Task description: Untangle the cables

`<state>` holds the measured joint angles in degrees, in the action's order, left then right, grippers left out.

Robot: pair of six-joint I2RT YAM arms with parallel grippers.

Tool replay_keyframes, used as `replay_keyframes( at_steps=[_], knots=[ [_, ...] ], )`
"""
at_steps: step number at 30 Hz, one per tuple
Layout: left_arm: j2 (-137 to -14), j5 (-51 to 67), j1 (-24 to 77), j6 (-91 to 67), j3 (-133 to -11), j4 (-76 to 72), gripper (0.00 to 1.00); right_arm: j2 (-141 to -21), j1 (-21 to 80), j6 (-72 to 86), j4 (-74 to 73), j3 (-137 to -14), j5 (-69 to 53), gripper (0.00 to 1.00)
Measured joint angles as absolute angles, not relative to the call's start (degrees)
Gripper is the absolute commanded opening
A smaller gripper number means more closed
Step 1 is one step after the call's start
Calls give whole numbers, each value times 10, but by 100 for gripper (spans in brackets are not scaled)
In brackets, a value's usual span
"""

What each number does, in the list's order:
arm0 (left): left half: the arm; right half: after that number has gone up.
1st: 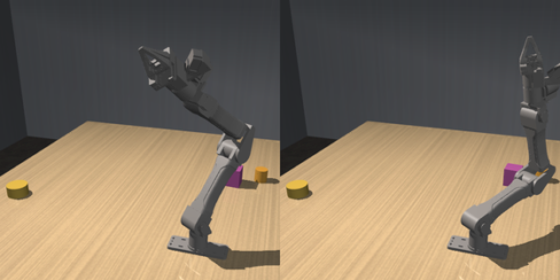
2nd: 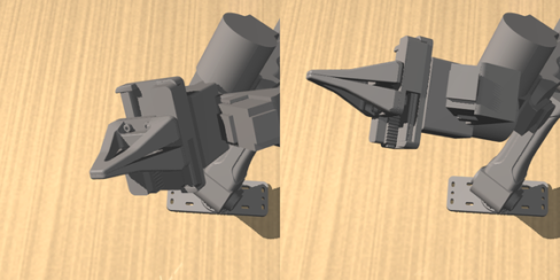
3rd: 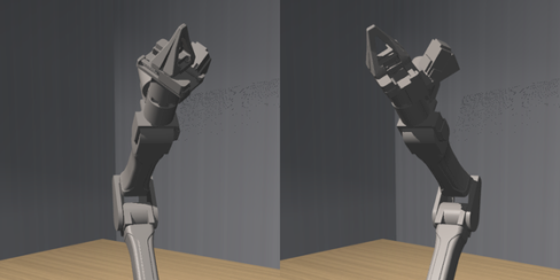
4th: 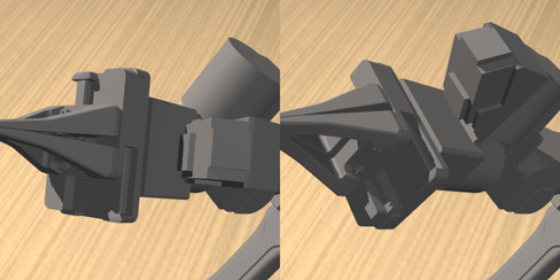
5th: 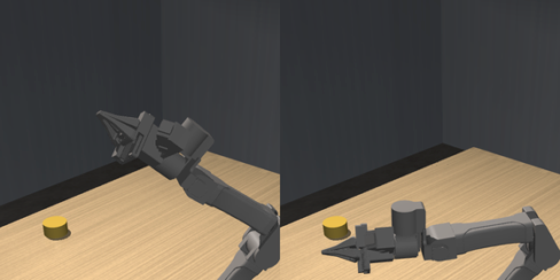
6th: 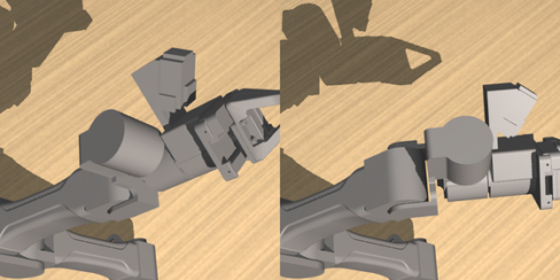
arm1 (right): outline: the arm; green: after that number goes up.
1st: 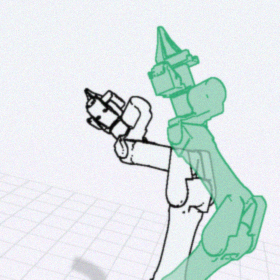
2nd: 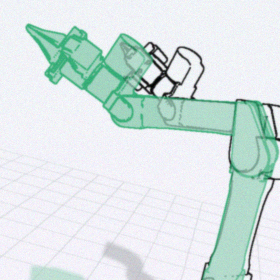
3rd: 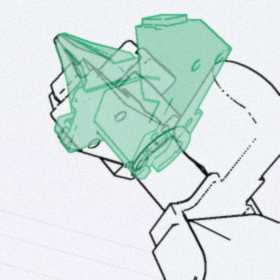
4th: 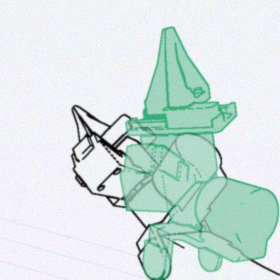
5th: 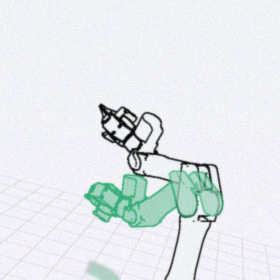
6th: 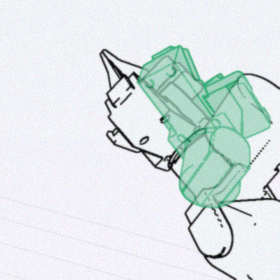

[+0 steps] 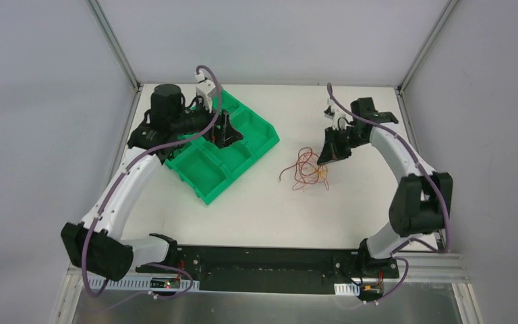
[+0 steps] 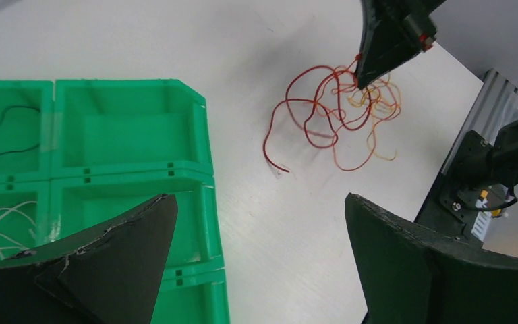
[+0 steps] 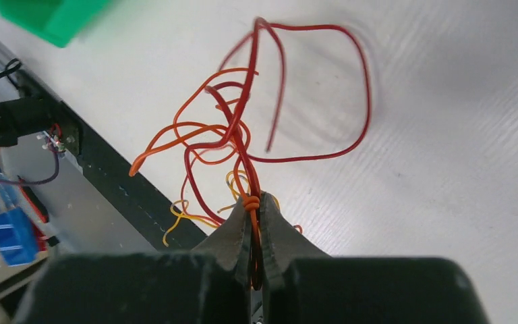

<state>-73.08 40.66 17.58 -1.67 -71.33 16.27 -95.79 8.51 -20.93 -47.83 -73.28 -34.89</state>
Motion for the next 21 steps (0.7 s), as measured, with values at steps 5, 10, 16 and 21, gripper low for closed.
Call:
replay_keyframes(
  at_steps=[5,10,16,21],
  knots=[
    [-647,405,174,87,-724,199,98,-816,89,-264,-505,-795,-399,0],
    [-667,435,182,151,-778,226,88,-772,104,-270,-507,-819,-435,0],
    [-723,473,262,199,-795,244,71,-766,153,-230,-492,-791,-433,0],
    [-743,458,359,225,-770,217,67,-764,201,-159,-469,-783,-407,0]
  ],
)
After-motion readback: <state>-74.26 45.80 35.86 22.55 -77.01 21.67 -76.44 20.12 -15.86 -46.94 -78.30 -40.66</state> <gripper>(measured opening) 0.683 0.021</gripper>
